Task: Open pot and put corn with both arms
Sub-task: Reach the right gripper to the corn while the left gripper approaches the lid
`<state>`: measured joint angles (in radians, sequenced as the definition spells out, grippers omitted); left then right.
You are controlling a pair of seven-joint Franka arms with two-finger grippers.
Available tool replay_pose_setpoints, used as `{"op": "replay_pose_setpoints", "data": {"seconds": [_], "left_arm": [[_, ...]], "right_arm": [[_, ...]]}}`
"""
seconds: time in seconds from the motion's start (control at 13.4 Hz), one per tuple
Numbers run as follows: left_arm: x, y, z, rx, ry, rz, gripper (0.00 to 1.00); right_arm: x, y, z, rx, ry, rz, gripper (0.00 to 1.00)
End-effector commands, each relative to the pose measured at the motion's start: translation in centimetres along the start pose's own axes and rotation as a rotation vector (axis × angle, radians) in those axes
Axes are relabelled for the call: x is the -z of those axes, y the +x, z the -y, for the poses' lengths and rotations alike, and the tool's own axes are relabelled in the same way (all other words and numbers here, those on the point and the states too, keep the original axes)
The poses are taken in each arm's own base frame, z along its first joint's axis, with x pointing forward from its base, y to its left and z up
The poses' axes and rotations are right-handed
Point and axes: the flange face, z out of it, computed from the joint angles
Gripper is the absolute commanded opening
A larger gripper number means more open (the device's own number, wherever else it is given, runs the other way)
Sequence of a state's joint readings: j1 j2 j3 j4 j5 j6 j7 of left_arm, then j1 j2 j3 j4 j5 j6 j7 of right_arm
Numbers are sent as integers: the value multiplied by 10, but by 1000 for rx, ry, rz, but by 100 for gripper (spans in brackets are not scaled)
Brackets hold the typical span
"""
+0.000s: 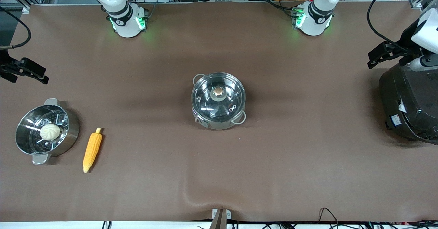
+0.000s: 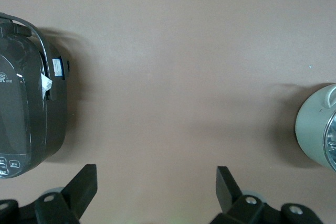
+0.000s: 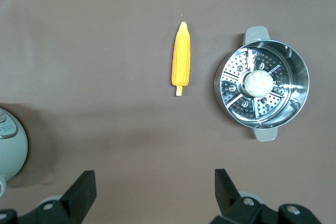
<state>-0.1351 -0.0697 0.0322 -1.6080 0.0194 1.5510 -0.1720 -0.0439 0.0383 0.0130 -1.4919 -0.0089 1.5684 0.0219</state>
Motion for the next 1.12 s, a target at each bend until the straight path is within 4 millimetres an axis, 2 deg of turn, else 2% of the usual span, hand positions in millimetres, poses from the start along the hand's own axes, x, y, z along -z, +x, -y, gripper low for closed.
{"op": "replay_pose_setpoints", "data": {"seconds": [0.0, 0.45, 0.52, 0.75, 0.82, 0.97, 1.05], "left_arm": [[8, -5, 1, -27, -4, 4, 100], [7, 1, -1, -26, -8, 6, 100], [7, 1, 0, -26, -7, 6, 100], [8, 1, 0, -26, -6, 4, 100], [9, 0, 0, -26, -6, 3, 100], [8, 1, 2, -23, -6, 3, 100], [8, 1, 1, -23, -6, 4, 100]], "right_arm": [[5, 3, -4, 2, -8, -11, 100], [1, 5, -7, -1, -6, -3, 100], [-14, 13, -7, -2, -8, 20, 100], [-104, 54, -8, -3, -7, 118, 100], [-124, 62, -9, -5, -5, 127, 100], [-136, 70, -13, -11, 5, 115, 100], [-151, 77, -15, -13, 4, 114, 100]]}}
